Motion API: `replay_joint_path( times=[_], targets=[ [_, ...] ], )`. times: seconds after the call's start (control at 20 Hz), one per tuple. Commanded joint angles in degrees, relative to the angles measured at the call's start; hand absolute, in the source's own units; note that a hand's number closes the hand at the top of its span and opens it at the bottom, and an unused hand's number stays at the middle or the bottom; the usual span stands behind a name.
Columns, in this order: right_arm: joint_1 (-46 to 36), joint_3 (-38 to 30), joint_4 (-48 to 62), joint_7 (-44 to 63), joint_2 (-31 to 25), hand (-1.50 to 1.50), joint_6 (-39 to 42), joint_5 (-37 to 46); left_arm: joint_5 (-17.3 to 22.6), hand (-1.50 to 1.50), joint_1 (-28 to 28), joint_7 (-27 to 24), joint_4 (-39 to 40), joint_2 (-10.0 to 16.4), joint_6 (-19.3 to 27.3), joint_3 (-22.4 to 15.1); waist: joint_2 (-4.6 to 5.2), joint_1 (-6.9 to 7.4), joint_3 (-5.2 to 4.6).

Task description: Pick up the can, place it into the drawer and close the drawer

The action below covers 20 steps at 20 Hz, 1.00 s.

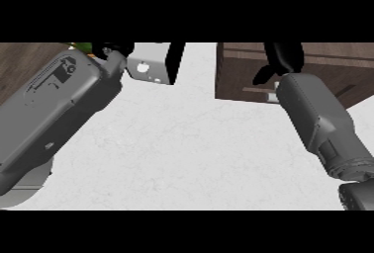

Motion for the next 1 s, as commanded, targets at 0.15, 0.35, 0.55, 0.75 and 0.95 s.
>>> replay_joint_path(
  times=[0.15,0.35,0.55,0.75,0.95],
  targets=[
    [-6.46,-1.64,2.16,1.69,-1.32,-1.5,1.07,-0.63,-0.48,-1.5,1.09,1.27,-2.61,1.59,-0.93,0.38,-0.06,1.14,-0.28],
    [-7.71,-7.47,2.39,-7.49,1.13,-1.5,6.47,-8.11,-0.65,-1.5,0.72,1.48,-3.4,-0.94,0.74,-0.04,0.2,1.05,-0.08],
    [-8.83,-16.19,2.34,-10.67,2.89,-1.5,11.44,-17.46,-0.54,-1.5,1.45,2.54,-4.85,1.37,-0.47,0.02,-0.37,1.43,0.02],
    [-7.06,-21.97,2.53,-14.56,3.09,-1.5,12.98,-23.24,-0.66,-1.5,2.61,3.23,-5.85,2.41,-0.16,0.15,-0.39,1.18,-0.05],
    [-7.46,-23.78,3.02,-17.29,1.31,-1.5,15.93,-24.9,-1.2,-1.5,2.32,4.4,-7.6,2.27,1.73,0.25,-0.42,0.77,-0.15]
  ],
)
